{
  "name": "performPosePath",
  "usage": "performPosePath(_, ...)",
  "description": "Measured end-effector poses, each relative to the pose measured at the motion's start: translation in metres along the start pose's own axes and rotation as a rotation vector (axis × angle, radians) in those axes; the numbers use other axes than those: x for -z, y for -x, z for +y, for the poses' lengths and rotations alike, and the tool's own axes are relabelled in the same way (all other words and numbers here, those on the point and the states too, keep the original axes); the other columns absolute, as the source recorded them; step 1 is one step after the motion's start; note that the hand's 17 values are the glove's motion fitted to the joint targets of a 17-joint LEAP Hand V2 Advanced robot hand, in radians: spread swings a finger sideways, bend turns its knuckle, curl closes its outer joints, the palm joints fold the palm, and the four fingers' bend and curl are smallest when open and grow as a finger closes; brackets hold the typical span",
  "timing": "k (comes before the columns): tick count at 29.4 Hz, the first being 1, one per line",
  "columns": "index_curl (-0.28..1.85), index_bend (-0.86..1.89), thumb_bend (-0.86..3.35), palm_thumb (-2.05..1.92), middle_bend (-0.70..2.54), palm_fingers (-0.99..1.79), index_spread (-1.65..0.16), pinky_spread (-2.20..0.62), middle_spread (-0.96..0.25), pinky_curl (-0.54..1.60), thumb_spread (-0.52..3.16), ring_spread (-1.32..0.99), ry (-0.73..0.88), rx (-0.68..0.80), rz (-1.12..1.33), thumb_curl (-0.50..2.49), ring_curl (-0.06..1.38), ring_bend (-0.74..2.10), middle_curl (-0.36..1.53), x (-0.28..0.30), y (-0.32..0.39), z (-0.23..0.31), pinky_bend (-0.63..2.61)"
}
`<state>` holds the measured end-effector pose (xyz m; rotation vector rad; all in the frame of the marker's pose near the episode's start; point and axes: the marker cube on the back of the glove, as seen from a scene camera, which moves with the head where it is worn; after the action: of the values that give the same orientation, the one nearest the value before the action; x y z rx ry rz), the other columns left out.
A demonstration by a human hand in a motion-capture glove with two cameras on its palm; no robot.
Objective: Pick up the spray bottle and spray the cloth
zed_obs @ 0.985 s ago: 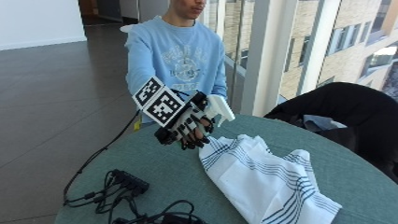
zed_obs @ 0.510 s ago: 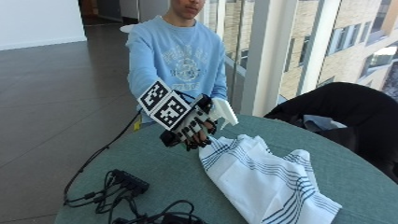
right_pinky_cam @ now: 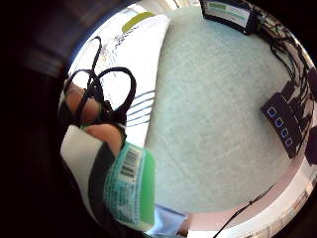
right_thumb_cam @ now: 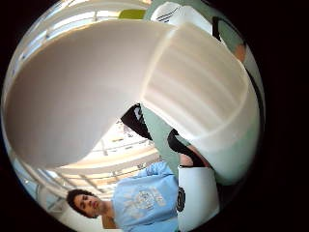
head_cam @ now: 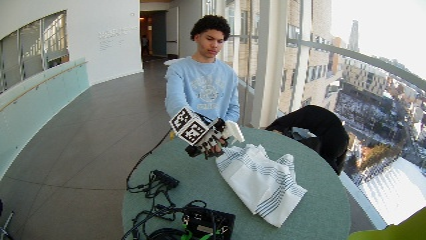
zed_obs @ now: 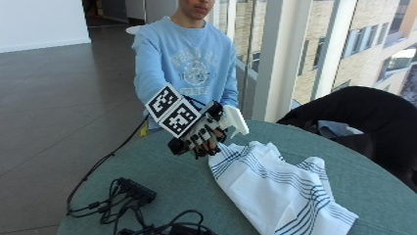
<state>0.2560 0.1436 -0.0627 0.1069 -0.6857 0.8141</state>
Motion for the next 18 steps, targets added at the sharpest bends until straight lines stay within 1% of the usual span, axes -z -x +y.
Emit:
performPosePath(12, 0.46, 0.16, -0.03, 0.94, 0.15, 1.14, -0.22, 0.04, -0.07, 0.38, 0.63, -0.02, 0.003, 0.014, -0.011, 0.67, 0.42, 0.70, 0.34, -0.005, 0.007, 0.003, 0.40)
performPosePath(18, 0.46, 0.16, -0.03, 0.93, 0.15, 1.14, -0.22, 0.04, -0.07, 0.38, 0.64, -0.02, -0.022, 0.082, -0.090, 0.67, 0.42, 0.70, 0.34, -0.013, 0.024, 0.009, 0.40)
